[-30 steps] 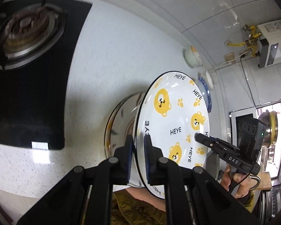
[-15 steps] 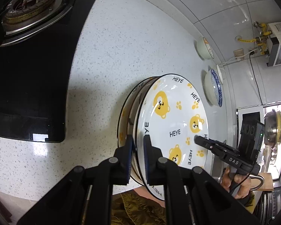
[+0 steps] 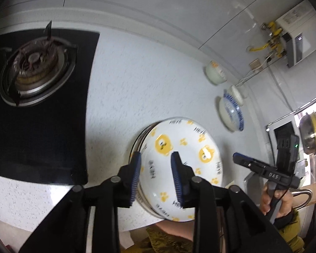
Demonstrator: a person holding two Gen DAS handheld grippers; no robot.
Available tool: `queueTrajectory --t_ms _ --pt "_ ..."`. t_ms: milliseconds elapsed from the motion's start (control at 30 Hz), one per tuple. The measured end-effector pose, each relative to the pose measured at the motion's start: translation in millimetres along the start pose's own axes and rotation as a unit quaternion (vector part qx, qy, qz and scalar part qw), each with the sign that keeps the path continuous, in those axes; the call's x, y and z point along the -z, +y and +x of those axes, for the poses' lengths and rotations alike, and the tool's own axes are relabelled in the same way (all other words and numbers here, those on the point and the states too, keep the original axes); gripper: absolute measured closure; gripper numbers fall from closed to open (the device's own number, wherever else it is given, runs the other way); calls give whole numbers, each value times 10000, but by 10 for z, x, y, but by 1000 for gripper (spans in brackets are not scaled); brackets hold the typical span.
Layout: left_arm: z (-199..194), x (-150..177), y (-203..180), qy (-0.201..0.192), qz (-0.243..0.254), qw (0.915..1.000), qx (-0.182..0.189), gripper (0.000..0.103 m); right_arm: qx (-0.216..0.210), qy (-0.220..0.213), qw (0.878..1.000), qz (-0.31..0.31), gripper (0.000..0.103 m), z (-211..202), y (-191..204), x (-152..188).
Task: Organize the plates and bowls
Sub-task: 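Lower the small bear plate onto the stack and open both grippers, then move both grippers to the rim of the blue-and-white patterned plate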
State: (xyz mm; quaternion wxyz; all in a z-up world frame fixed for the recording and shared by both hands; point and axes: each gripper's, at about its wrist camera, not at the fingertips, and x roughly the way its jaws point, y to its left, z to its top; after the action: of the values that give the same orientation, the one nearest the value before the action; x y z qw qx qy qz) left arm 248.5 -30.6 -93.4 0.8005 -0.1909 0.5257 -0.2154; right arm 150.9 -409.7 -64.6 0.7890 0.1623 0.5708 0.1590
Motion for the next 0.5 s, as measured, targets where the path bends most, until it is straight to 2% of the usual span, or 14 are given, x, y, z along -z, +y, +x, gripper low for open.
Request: queueTrajectory --t_ms 100,167,233,333,400,500 --pt "-140 -100 -39 -382 54 9988 306 52 -6 -299 9993 236 56 -225 -165 47" --pt "-181 -188 -42 -602 -36 9947 836 48 81 -489 9979 406 50 -362 -316 81" --pt "-222 -231 -49 -822 -108 9917 981 48 163 -685 9953 665 48 -526 -513 126" --pt "-215 -354 -150 -784 -15 9899 1178 48 330 -948 9899 1004 47 -762 -795 190" --pt "-161 -439 -282 -654 209 9917 1088 48 393 -1112 9860 1182 46 -913 -951 228" --pt "-70 -514 -432 -496 300 9914 1169 48 531 -1316 9804 1365 43 -1118 -1138 257"
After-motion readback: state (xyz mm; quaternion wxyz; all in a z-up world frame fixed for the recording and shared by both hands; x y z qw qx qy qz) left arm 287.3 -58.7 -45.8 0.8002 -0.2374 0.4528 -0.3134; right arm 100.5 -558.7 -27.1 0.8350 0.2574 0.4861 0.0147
